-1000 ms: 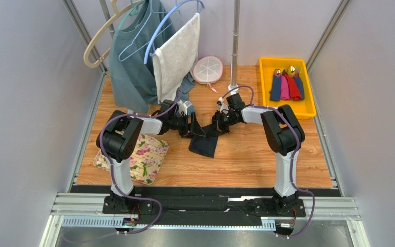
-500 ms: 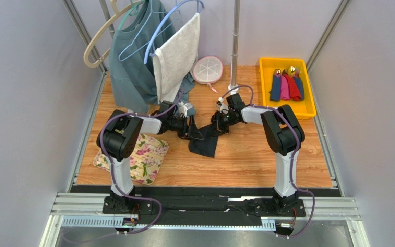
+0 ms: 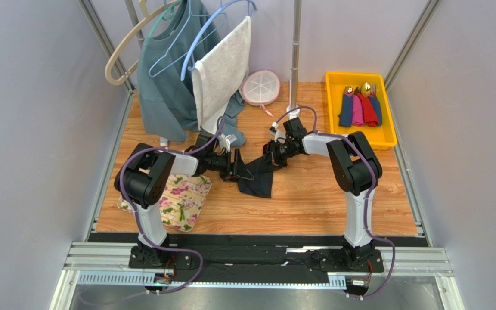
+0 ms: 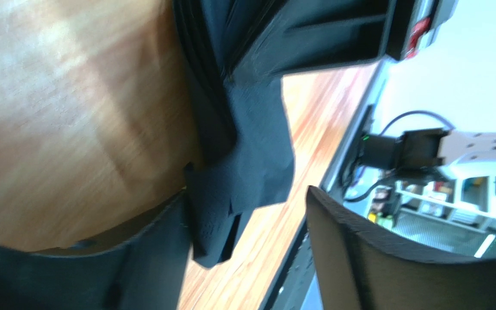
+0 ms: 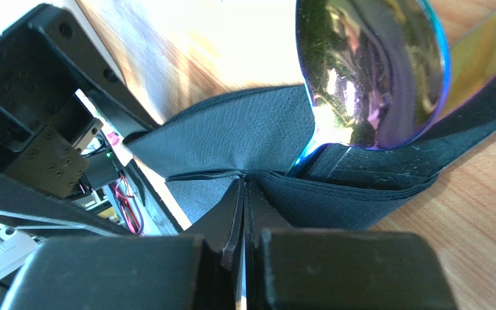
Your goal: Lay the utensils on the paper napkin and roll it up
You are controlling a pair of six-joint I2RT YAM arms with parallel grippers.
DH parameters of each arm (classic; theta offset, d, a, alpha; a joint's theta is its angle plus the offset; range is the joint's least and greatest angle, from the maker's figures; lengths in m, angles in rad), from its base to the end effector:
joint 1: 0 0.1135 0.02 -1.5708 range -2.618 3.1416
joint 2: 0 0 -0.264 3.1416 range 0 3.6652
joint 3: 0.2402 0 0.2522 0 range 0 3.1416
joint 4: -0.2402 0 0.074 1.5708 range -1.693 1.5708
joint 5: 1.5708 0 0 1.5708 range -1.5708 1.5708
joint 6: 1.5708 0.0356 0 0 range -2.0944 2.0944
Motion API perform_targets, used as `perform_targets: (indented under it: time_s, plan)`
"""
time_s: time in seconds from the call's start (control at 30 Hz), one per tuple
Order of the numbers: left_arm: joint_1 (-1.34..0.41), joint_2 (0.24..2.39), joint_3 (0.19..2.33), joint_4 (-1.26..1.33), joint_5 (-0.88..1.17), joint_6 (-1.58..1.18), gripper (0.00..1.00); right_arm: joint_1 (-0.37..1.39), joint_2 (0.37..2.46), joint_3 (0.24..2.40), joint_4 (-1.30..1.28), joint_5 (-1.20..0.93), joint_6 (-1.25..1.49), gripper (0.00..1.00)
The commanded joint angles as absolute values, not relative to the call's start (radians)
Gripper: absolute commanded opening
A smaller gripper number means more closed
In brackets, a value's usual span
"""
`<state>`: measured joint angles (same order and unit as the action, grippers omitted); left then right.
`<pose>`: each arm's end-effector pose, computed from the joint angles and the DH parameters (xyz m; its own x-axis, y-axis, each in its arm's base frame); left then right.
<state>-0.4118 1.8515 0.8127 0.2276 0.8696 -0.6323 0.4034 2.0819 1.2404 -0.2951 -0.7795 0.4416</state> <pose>0.2969 -0.1594 0.1162 -0.9736 0.0092 -0.2281 0.2045 0.4785 -0.8539 0.3570 0.1796 0.1110 -0.9899 -0.0920 -0.1078 -0.1417 0.6387 0.7563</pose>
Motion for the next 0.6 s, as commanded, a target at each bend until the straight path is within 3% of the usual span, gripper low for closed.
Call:
perform_targets:
  time_s: [0.0, 0.2, 0.4, 0.47, 0.57]
  plan:
    - [-0.41, 1.885, 0.833, 0.417, 0.825, -0.773, 0.75, 0.419, 2.103, 1.218, -0.351, -0.713, 0.373, 0.0]
    - [-0.413, 1.931, 0.838, 0.534, 0.842, -0.845, 0.72, 0.419, 2.109, 1.229, -0.362, -0.715, 0.365, 0.0]
    - [-0.414, 2.0, 0.891, 0.463, 0.845, -0.787, 0.72, 0.419, 2.114, 1.227, -0.359, -0.715, 0.367, 0.0]
    - [-0.414, 2.008, 0.894, 0.445, 0.87, -0.79, 0.68, 0.419, 2.114, 1.227, -0.357, -0.713, 0.368, 0.0]
    - [-0.414, 1.991, 0.879, 0.431, 0.92, -0.788, 0.54, 0.419, 2.115, 1.229, -0.36, -0.709, 0.367, 0.0]
